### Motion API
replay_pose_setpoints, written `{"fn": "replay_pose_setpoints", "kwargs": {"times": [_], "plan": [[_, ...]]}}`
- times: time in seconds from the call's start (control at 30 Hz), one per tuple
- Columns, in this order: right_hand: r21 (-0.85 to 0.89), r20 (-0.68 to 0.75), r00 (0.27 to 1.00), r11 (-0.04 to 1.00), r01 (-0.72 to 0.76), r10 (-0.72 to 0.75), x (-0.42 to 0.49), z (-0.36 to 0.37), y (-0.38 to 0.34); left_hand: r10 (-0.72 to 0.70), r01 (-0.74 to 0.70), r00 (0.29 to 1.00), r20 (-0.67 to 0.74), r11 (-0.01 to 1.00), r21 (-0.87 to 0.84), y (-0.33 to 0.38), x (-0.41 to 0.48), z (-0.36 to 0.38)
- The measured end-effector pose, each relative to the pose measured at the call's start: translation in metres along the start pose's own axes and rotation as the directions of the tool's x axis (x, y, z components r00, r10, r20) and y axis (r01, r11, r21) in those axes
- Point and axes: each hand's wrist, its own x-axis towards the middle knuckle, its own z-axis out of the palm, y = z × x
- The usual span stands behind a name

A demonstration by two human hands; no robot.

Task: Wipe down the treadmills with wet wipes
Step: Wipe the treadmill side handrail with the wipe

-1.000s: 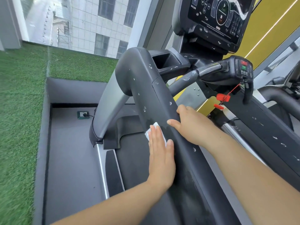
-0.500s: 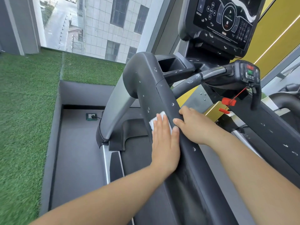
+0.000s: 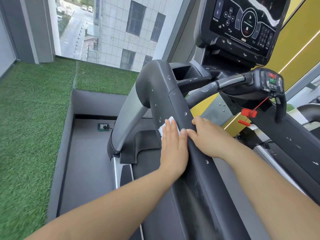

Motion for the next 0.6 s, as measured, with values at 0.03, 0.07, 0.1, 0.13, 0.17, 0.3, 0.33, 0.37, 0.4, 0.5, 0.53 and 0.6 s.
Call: {"fn": "replay_pose_setpoints", "kwargs": {"times": [0.03, 0.07, 0.1, 0.13, 0.17, 0.3, 0.33, 0.37, 0.4, 0.5, 0.53, 0.6], "plan": [[0.002, -0.005, 1.0, 1.0, 0.0, 0.0, 0.0, 0.0, 0.0, 0.0, 0.0, 1.0, 0.0, 1.0, -0.004, 0.0, -0.001, 0.0], [0.007, -0.008, 1.0, 1.0, 0.001, -0.001, -0.001, 0.0, 0.0, 0.001, -0.001, 1.0, 0.009, 1.0, -0.014, 0.0, -0.006, 0.001], [0.012, -0.008, 1.0, 1.0, 0.0, 0.0, -0.001, 0.0, 0.0, 0.002, -0.002, 1.0, 0.022, 1.0, -0.029, -0.002, -0.014, 0.002], [0.017, -0.005, 1.0, 1.0, -0.002, 0.002, -0.001, 0.001, 0.001, 0.003, -0.002, 0.999, 0.037, 0.999, -0.042, -0.004, -0.023, 0.004], [0.024, -0.004, 1.0, 1.0, -0.006, 0.006, -0.001, 0.001, 0.001, 0.009, -0.006, 0.999, 0.049, 0.999, -0.049, -0.008, -0.031, 0.006], [0.071, -0.006, 1.0, 0.997, -0.015, 0.015, -0.001, 0.0, 0.003, 0.007, -0.004, 0.999, 0.046, 0.998, -0.061, -0.01, -0.009, -0.001], [0.081, 0.0, 1.0, 0.997, -0.011, 0.011, -0.001, -0.001, 0.004, -0.006, 0.008, 1.0, 0.03, 0.998, -0.061, -0.008, 0.003, -0.003], [0.088, 0.014, 1.0, 0.996, -0.013, 0.012, 0.0, -0.003, 0.005, -0.015, 0.016, 1.0, 0.019, 0.998, -0.059, -0.007, 0.012, -0.006], [0.093, 0.035, 0.999, 0.995, -0.018, 0.014, 0.001, -0.005, 0.007, -0.019, 0.02, 1.0, 0.018, 0.998, -0.057, -0.006, 0.017, -0.007], [0.145, 0.07, 0.997, 0.988, -0.052, 0.043, 0.01, -0.016, 0.01, 0.023, -0.02, 0.997, 0.071, 0.999, -0.045, -0.012, -0.004, -0.006], [0.16, 0.05, 0.997, 0.985, -0.061, 0.053, 0.014, -0.02, 0.01, 0.035, -0.032, 0.995, 0.095, 0.999, -0.033, -0.014, -0.015, -0.006], [0.179, -0.012, 0.998, 0.982, -0.058, 0.061, 0.023, -0.024, 0.005, 0.036, -0.033, 0.992, 0.122, 0.999, -0.027, -0.019, -0.024, -0.007]]}}
